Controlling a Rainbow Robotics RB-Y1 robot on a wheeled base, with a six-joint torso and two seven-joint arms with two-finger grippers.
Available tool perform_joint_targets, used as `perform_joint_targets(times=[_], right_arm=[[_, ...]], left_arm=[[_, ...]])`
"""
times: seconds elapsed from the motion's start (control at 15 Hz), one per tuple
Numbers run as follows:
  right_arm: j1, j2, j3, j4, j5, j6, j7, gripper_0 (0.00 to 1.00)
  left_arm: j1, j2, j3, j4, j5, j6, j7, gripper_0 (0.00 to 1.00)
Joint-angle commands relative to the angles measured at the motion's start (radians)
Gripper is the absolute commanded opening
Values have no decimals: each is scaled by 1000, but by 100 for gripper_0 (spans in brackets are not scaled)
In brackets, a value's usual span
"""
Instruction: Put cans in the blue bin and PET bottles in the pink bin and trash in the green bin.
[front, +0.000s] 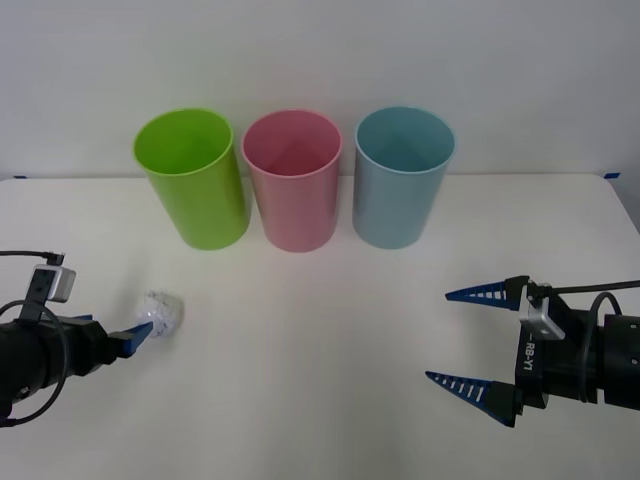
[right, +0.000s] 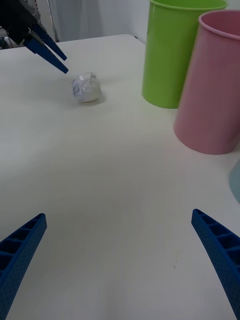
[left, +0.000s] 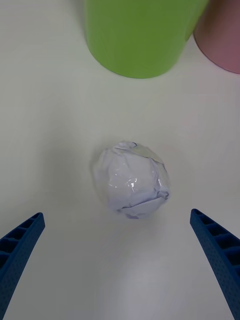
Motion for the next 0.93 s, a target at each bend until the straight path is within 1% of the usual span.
perform_joint_targets(times=[0.07, 0.2, 0.27, 0.53, 0.73, 0.93], right_arm=[[0, 0, 0, 0, 0, 0, 0, 100], [0, 0, 0, 0, 0, 0, 0, 100], [0, 0, 0, 0, 0, 0, 0, 100], [0, 0, 0, 0, 0, 0, 0, 100], [0, 0, 0, 0, 0, 0, 0, 100], [0, 0, 0, 0, 0, 0, 0, 100]], left_arm=[[-207, -40, -183, 10, 99, 73, -15, 100], [-321, -63, -280, 25, 158, 90, -17, 100], [-355, -76, -309, 30, 168, 100, -18, 100], [-424, -122, -366, 76, 248, 104, -38, 100], [-468, -157, -410, 92, 291, 126, -49, 100], [-505, -178, -447, 105, 314, 133, -47, 100]])
